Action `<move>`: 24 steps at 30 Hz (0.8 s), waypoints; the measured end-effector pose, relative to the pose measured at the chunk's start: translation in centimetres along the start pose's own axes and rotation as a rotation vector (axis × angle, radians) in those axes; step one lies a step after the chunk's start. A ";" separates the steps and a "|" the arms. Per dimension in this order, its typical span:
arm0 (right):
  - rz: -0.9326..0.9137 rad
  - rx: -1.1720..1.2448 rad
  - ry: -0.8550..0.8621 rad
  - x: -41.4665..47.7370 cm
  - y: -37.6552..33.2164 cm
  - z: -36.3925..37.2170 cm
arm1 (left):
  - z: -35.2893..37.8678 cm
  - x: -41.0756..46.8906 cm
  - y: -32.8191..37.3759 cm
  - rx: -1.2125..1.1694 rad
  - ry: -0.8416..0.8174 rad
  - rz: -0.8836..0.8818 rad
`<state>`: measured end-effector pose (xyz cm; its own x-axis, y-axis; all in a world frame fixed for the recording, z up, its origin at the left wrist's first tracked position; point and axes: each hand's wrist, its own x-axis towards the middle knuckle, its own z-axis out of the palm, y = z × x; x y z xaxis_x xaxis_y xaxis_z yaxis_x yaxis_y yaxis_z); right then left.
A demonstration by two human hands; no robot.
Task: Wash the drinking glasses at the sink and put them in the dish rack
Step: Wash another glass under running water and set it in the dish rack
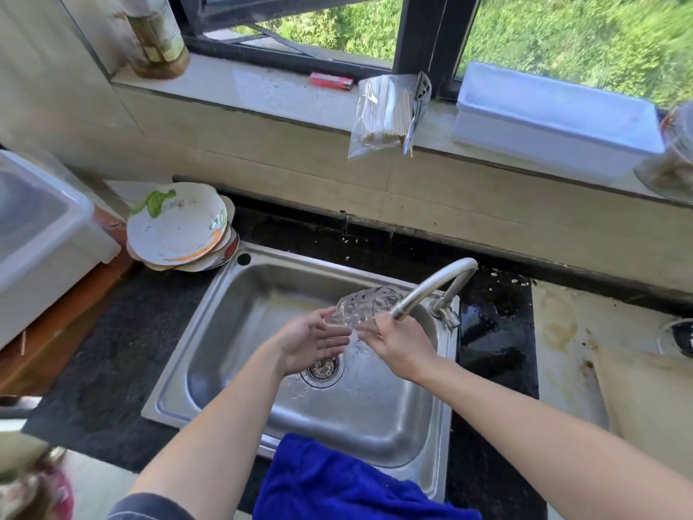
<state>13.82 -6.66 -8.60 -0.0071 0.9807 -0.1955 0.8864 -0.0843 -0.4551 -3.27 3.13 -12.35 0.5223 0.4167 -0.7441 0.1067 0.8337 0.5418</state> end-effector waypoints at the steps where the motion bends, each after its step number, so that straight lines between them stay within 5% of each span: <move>1: 0.044 0.067 0.015 0.1 -0.2 0.2 | 0.3 0.1 -0.7 -0.033 -0.023 0.027; 6: 0.138 0.170 0.068 0.6 -1.4 1.2 | 2.2 2.1 -1.5 -0.115 0.073 0.091; 12: -0.202 -0.051 0.092 -1.8 -0.3 0.4 | 2.0 3.2 0.1 -0.104 0.148 0.147; 16: -0.178 -0.251 0.093 0.2 -0.5 1.1 | 3.1 2.8 0.6 -0.036 0.110 0.128; 21: -0.377 -0.174 0.054 -1.6 1.2 1.3 | 0.8 2.7 1.6 -0.079 0.268 0.111; 24: -0.287 -0.220 0.052 -0.2 0.0 1.5 | 1.9 2.5 1.0 -0.029 0.252 0.047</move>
<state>13.15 -7.13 -9.86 -0.2511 0.9671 -0.0401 0.9303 0.2297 -0.2860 -0.24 4.24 -12.91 0.2979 0.5297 -0.7941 0.0606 0.8197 0.5695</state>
